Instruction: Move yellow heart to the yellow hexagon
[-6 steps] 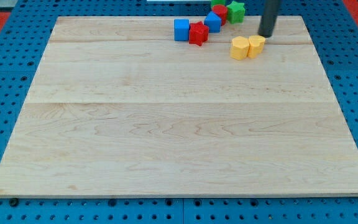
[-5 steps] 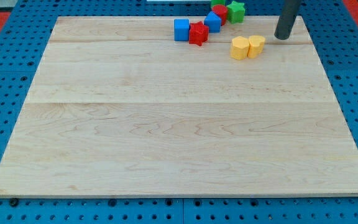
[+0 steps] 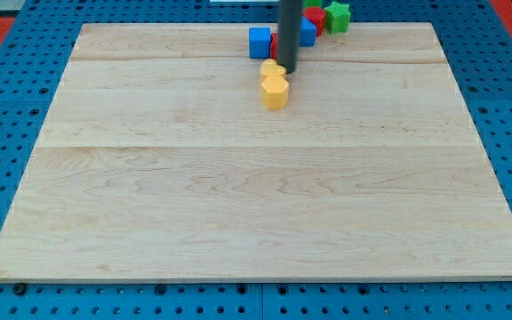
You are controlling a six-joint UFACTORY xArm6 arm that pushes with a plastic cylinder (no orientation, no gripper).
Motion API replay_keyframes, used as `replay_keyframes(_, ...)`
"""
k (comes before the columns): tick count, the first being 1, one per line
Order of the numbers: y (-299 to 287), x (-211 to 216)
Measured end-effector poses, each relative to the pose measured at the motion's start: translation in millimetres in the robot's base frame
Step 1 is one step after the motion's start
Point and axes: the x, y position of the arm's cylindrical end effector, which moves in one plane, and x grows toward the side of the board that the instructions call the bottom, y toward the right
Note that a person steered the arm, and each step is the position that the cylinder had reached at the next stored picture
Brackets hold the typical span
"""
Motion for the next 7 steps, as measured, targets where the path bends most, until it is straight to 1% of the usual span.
replay_keyframes(1,-59,3)
replay_keyframes(2,-97,-26)
replay_keyframes(3,-158,-21)
replay_keyframes(4,-161,8)
replay_keyframes(5,-134,23)
replay_keyframes(7,-61,25)
